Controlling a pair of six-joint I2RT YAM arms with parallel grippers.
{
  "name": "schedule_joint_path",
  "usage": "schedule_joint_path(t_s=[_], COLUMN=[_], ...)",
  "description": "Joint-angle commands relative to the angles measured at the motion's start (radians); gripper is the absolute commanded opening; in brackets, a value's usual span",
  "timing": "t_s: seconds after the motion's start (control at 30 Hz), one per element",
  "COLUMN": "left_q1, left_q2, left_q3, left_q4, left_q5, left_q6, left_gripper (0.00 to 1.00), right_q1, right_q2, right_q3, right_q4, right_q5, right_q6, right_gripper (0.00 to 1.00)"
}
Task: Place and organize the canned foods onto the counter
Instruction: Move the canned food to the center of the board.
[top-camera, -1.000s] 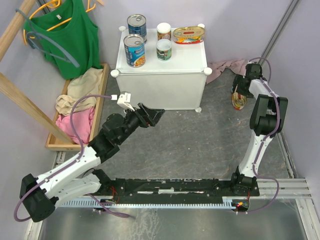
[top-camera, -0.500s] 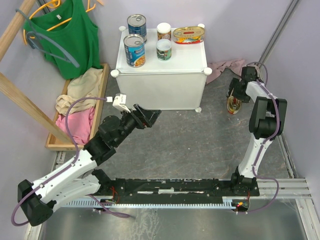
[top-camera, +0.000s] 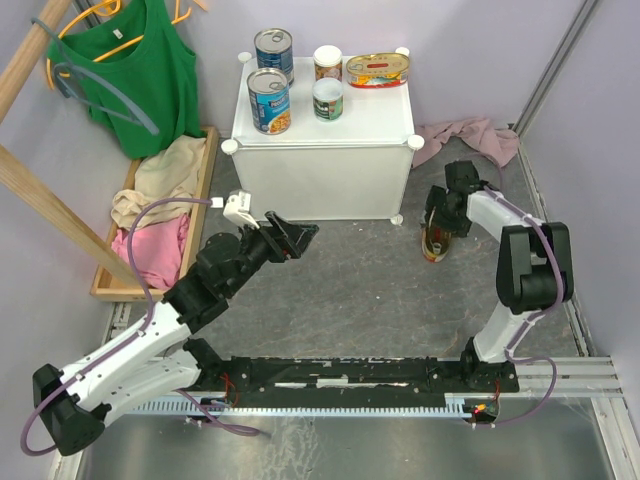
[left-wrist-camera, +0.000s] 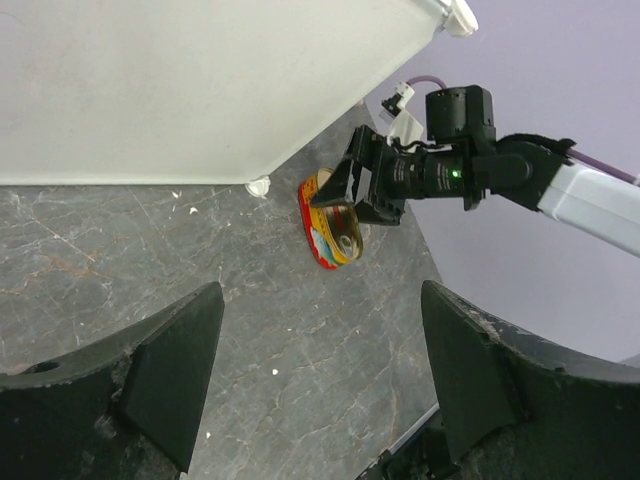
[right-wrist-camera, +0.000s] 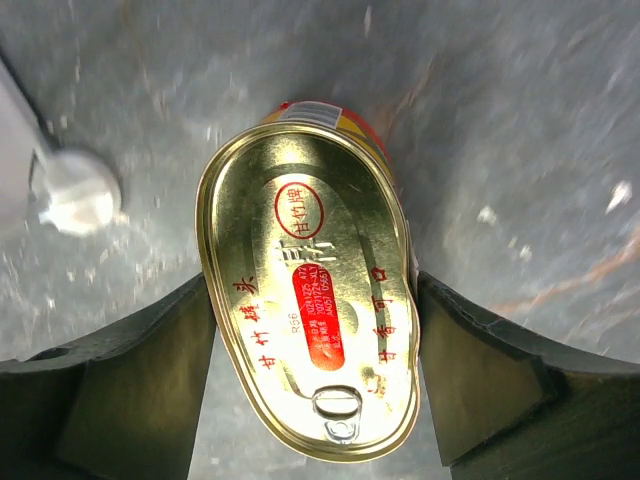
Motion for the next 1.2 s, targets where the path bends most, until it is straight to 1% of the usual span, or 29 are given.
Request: schedule_joint_path(t_s=[0.0,0.2,0.37,0.57,0.73,0.87,1.07,1.17], left_q1=[-0.001,-0.003,-0.004,-0.004,-0.007,-0.011,-0.018,-0.021], left_q2=[-0.014,0.017,0.007,-0.089,-0.100,-0.100,-0.073,-0.064], left_q3=[0.025,0.069,0.063,-0.014,-0.029,-0.054,-0.083,-0.103], left_q4=[-0.023,-0.099,-0.160,-0.184,-0.206,-0.201,-0.182,-0.170], left_q5=[-0.024,-0.020,-0.012,-0.028,-0.021,-0.016,-0.007,-0.006], left_q6=[-0.040,-0.022,-0.006,-0.053,-0.064,-0.080,-0.087,-0.099], left_gripper=[0.86,0.86,0.86,0.86,0.85,0.85,0.85,0.85], right_q1=[0.054,0.171,0.349,0.561,0.758,0.867,0.980,0.996], right_q2=[-0.119,-0.271,-0.368,-0.458,-0.444,-0.411,-0.334,-0.306], right_q3=[-0.087,-0.213,-0.282,-0.334,-0.293,-0.278,-0.239,-0.219], right_q4=[-0.029,-0.022,-0.038,-0.043,-0.067,-0.050,-0.012,0.014], right_q5=[-0.019,0.004,0.068,0.168,0.271,0.310,0.334,0.331], right_q6=[0.074,0.111,0.139,0.212,0.244,0.271,0.264,0.243], right_gripper=[0.35,0.34,0.34,0.34,0.34,0.34,0.34,0.34])
